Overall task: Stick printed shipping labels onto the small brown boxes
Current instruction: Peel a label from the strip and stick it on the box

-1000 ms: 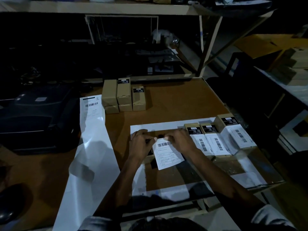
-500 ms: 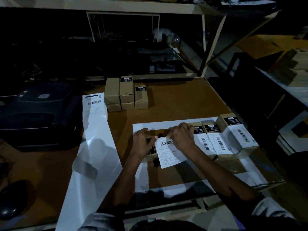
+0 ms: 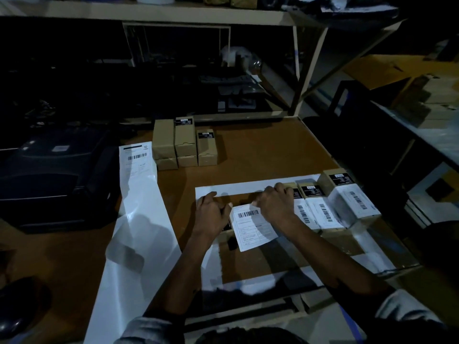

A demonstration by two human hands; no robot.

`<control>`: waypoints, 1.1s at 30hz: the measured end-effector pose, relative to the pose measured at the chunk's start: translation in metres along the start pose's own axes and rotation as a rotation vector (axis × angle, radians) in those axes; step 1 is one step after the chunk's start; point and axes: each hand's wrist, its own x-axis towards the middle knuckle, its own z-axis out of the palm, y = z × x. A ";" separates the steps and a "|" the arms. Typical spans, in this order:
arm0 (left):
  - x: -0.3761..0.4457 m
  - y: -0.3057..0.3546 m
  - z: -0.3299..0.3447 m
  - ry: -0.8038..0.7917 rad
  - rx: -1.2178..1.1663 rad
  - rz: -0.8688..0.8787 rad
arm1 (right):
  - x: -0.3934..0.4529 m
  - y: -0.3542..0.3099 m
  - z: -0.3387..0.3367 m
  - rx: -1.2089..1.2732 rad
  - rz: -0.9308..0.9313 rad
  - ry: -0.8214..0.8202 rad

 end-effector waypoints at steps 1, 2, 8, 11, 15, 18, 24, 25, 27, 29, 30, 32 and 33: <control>0.001 -0.001 0.001 0.004 0.005 -0.005 | 0.000 -0.003 0.001 0.025 -0.011 -0.010; 0.002 -0.003 0.003 0.011 0.010 -0.003 | 0.000 -0.007 0.003 0.084 -0.030 -0.028; 0.006 -0.009 0.008 0.011 0.037 0.038 | -0.015 -0.038 0.007 0.313 -0.170 -0.130; 0.001 -0.002 0.001 0.009 0.050 0.005 | -0.012 -0.023 0.006 0.199 -0.056 -0.155; -0.017 0.018 -0.014 0.069 0.228 -0.006 | -0.009 0.000 0.005 0.184 0.041 -0.120; -0.028 0.020 -0.025 0.056 0.169 0.129 | -0.016 0.005 0.009 0.507 0.013 -0.074; -0.044 -0.003 -0.046 -0.306 0.107 0.316 | -0.044 0.007 0.020 0.779 0.086 -0.057; -0.044 -0.004 -0.046 -0.324 0.150 0.305 | -0.048 0.007 0.020 0.811 0.104 -0.062; -0.045 -0.002 -0.044 -0.281 0.205 0.338 | -0.056 0.007 0.020 0.891 0.131 -0.062; -0.044 -0.004 -0.043 -0.259 0.220 0.370 | -0.062 0.006 0.018 0.964 0.145 -0.056; -0.042 -0.006 -0.045 -0.288 0.186 0.372 | -0.064 0.007 0.017 0.991 0.144 -0.060; -0.038 -0.013 -0.054 -0.419 -0.008 0.314 | -0.068 0.011 0.014 1.020 0.137 -0.073; -0.036 -0.015 -0.060 -0.487 -0.122 0.274 | -0.070 0.013 0.013 1.028 0.131 -0.076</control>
